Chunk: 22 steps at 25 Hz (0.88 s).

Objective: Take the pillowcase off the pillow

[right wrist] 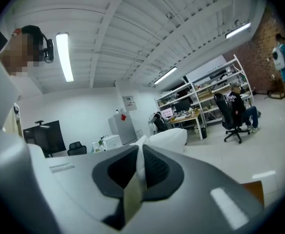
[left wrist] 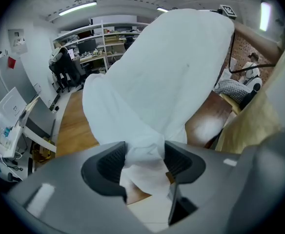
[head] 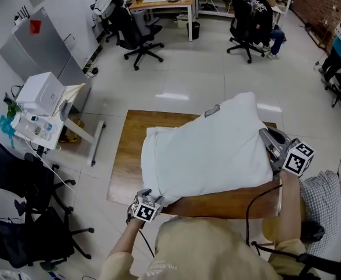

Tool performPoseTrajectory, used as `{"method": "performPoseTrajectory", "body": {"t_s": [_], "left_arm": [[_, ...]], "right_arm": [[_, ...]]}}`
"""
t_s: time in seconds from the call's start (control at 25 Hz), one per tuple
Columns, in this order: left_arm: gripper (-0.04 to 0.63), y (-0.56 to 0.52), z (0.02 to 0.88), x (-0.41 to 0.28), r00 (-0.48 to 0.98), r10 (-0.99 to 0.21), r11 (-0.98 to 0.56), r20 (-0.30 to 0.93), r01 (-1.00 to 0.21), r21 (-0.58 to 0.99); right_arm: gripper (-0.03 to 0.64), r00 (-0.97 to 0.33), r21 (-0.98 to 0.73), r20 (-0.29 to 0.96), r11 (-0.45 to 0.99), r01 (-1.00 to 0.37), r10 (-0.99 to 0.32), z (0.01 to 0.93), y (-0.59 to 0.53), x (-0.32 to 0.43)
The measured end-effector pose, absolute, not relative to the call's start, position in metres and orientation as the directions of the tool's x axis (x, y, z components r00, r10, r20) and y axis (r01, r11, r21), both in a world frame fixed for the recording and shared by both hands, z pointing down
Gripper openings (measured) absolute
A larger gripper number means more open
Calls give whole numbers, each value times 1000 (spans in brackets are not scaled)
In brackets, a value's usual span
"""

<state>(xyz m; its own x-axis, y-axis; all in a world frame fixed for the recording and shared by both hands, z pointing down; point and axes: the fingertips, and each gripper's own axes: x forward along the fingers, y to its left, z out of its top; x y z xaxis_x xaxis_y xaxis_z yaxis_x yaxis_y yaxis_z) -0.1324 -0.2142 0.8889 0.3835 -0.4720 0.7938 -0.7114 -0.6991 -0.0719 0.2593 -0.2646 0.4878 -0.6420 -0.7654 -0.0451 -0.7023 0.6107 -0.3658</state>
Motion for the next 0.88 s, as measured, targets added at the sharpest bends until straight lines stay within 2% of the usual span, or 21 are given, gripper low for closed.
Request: {"method": "performPoseTrajectory", "body": {"t_s": [0.12,0.2,0.36,0.48,0.64,0.68,0.76,0.88], "left_arm": [[214,-221,899,-155,340,-459,-703,821,-703,-102],[157,-228,909,-174,292,-472,-694,832,-704,-147],[98,-244,950,-220,201,-469,-671,860,-714,-199],[84,-252,984,-254,158,-436,-631,886,-755,-176],[81,-272,971,-244,208,-413,-652,887,-747,-129],[98,-282,946,-234,243,-450,-666,859,-732,-142],[189,-297,898,-219,326,-498,-679,804,-723,-127],[284,-295,874,-222,428,-439,-638,790,-768,62]], "right_arm": [[12,-626,-392,-20,582,-712,-780,497,-266,268],[12,-620,-415,-11,568,-711,-784,500,-267,268],[12,-617,-487,-35,553,-676,-786,498,-274,265],[12,-610,-499,-31,541,-677,-792,500,-274,266],[12,-619,-460,-39,564,-686,-784,492,-279,256],[12,-619,-445,-34,566,-694,-785,490,-282,254],[12,-622,-421,-23,571,-704,-783,487,-286,250],[12,-631,-404,-23,584,-704,-776,482,-291,245]]}}
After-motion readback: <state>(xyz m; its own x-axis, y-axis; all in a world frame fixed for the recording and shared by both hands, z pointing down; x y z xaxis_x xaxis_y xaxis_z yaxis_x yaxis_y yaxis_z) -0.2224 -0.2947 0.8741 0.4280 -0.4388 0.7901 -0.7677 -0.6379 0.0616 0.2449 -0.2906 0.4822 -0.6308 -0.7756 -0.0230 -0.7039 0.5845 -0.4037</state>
